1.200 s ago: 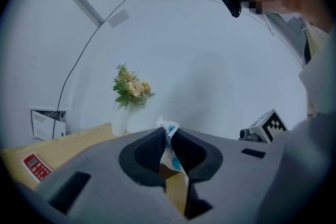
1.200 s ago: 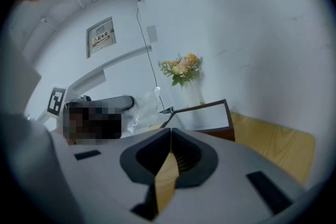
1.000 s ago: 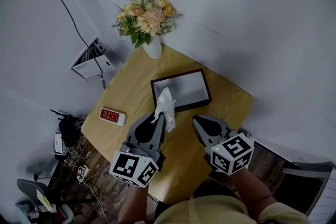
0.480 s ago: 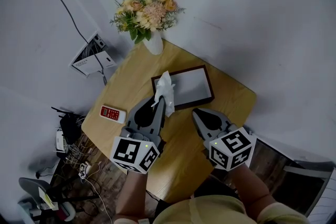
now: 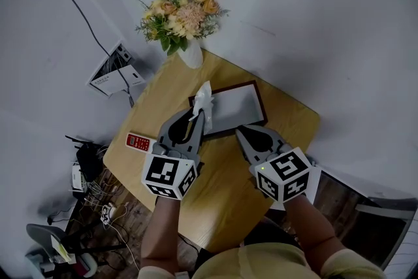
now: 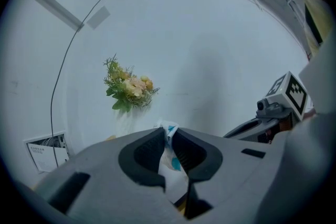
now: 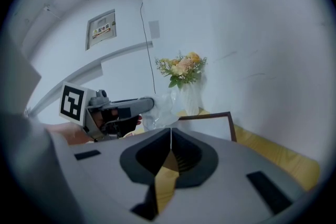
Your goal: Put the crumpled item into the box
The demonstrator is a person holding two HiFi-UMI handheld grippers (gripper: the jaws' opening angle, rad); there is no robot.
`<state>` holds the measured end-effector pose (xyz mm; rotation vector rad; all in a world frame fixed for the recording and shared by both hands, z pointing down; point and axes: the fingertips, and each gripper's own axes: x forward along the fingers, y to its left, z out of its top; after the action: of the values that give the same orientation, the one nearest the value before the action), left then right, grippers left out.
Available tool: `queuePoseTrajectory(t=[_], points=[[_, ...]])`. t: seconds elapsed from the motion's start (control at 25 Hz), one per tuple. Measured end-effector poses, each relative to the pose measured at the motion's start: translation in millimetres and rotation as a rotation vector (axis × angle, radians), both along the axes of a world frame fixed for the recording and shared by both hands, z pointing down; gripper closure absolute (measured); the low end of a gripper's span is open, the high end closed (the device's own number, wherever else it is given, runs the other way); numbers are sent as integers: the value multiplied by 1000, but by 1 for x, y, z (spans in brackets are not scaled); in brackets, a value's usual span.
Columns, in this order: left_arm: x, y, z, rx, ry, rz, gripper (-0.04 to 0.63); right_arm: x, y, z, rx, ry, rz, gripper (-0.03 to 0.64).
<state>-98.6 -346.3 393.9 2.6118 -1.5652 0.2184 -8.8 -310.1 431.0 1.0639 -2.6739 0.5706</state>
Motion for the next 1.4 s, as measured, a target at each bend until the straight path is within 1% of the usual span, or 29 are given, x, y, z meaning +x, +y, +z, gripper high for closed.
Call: queuePoseTrajectory(t=[0.2,0.4,0.44,0.48,0.52,0.56,0.64,0.72,0.8,0.92,1.0,1.04,1.28,1.4], points=[[-2,-5,11,-25,-10,8,537,-4,-7,-4,11,10,-1,586],[-10,-10,26,-89,23,-14,535,-5,-6,-4,8,7,2,586],[-12,-11,27,-90,32,-27,505,-5,-6,-3,7,6,4,586],[-15,-10,27,-85,39,-40,449,-5,-5,-3,7,5,6,586],[-18,-9,27,-80,43,-51,416,-4,-5,-4,9,4,8,586],[-20,-8,27,-77,42,-59,405,-4,-5,-4,11,3,11,586],[-22,-3,26,-74,38,-68,405,-3,-3,-6,14,3,17,586],[-24,5,23,-65,49,-76,405,-2,0,-7,16,6,21,586],[-25,12,19,-59,80,-82,417,-3,3,-8,18,9,22,586],[-28,22,17,-60,121,-82,478,-4,7,-9,23,10,23,586],[-31,28,14,-60,129,-82,526,-6,10,-11,28,13,25,586],[-32,32,13,-61,130,-82,536,-7,12,-12,32,16,26,586],[-35,57,11,-82,108,-89,560,-10,29,-18,47,35,37,586],[-40,73,11,-106,124,-107,563,-12,40,-22,53,45,44,586]])
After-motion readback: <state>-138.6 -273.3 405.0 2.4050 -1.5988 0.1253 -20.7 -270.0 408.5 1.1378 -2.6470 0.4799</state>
